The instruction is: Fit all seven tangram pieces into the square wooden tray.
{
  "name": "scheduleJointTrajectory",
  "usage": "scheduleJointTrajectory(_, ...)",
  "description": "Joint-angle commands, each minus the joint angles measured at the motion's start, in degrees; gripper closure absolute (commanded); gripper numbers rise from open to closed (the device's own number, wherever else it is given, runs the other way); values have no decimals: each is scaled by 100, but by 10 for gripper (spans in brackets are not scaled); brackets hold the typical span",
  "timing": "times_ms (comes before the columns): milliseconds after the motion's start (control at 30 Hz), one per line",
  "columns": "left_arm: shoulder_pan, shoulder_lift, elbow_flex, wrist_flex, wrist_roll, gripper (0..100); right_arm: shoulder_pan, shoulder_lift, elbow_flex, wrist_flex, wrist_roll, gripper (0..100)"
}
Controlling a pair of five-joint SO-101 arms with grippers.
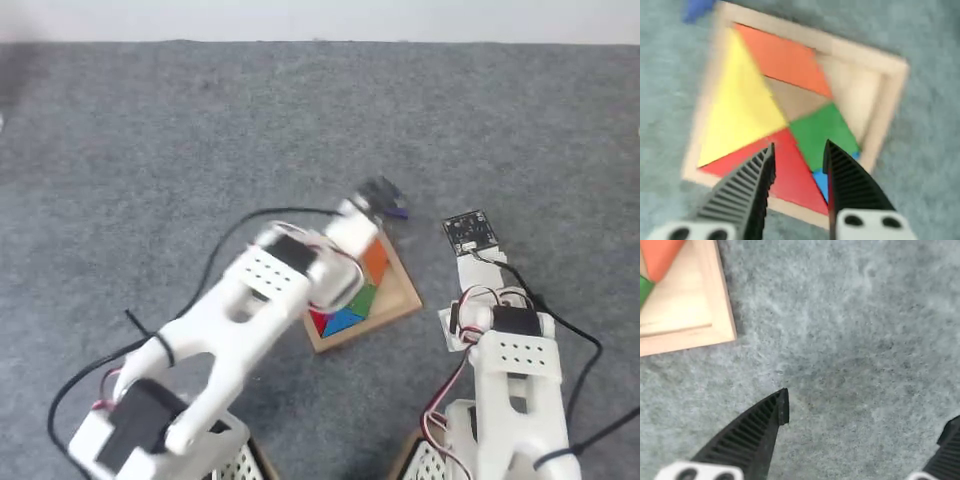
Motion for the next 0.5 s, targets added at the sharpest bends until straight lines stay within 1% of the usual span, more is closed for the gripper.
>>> scheduleJointTrajectory(0, -791, -536, -119, -492, 1064, 840, 163, -22, -712, 356, 281, 541)
scheduleJointTrajectory(67, -1301, -571, 48, -835, 1723, 839, 163, -13, -1187, 716, 334, 541)
scheduleJointTrajectory(100, -1574, -571, 101, -967, 1943, 838, 163, -13, -1451, 866, 334, 541)
scheduleJointTrajectory(167, -2145, -554, 127, -1090, 1996, 838, 154, 154, -2084, 1103, 343, 541)
scheduleJointTrajectory(233, -2629, -554, 154, -1204, 2048, 838, 40, 673, -2831, 1332, 484, 541)
scheduleJointTrajectory(300, -2848, -536, 233, -1257, 2057, 838, -154, 1508, -3569, 1508, 545, 541)
scheduleJointTrajectory(433, -2954, -545, 558, -1609, 2259, 837, -875, 3653, -5160, 1622, 624, 541)
scheduleJointTrajectory(467, -2945, -545, 611, -1679, 2268, 837, -1077, 4145, -5565, 1631, 765, 541)
